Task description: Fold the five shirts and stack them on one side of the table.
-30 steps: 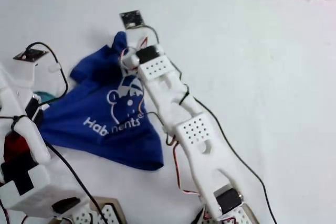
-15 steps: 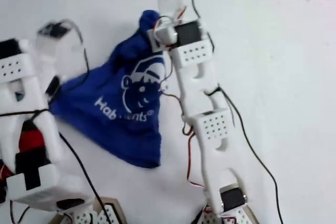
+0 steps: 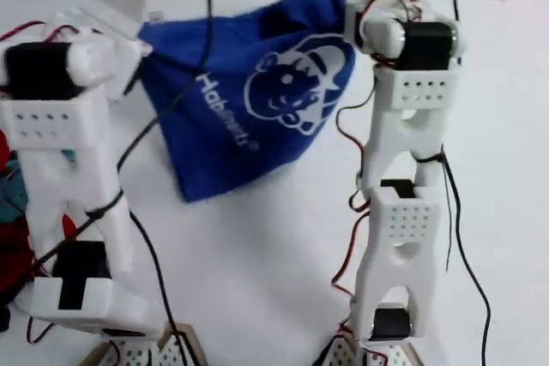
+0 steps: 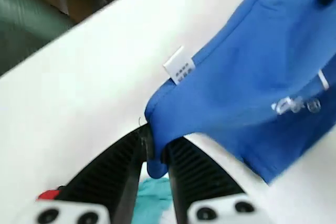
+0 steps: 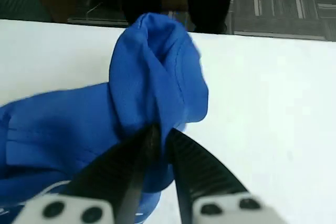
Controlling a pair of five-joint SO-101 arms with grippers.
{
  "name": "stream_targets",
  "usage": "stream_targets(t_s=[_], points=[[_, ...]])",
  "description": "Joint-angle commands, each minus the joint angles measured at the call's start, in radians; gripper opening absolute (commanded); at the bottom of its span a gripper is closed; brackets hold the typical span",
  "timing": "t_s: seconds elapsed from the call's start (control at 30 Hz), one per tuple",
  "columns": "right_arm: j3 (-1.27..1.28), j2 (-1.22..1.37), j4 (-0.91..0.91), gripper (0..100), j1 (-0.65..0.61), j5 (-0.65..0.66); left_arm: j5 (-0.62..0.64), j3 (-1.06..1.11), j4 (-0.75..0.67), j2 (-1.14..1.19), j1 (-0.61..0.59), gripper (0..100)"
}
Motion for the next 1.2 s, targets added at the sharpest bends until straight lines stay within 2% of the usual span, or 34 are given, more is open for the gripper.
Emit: stream_targets(t_s=[0.0,0.17,0.4,0.53,0.7,0.8,0.93,1.17], points=[[0.08,-0.087,0.024,1.9,0.039,0.011,0.011,0.131,0.005,-0.04,0.048,2],[0.463,-0.206,0.024,1.9,0.068,0.014,0.011,0.358,-0.002,-0.038,0.08,2],[1.096,-0.473,0.002,2.0,-0.001,0.011,0.011,0.59,-0.063,-0.038,0.084,2],[1.514,-0.648,-0.17,2.0,-0.002,0.017,0.006,0.684,-0.061,-0.038,0.084,2],[2.019,-0.949,-0.407,2.1,-0.01,0.127,0.005,0.817,-0.092,-0.038,0.083,2],[2.182,-1.092,-0.443,5.0,-0.008,0.206,0.005,0.885,-0.149,-0.038,0.08,2],[2.332,-1.191,-0.443,19.2,-0.01,0.239,0.005,0.931,-0.207,-0.038,0.084,2],[2.458,-1.207,-0.504,19.0,-0.01,0.23,0.011,0.937,-0.212,-0.038,0.084,2]])
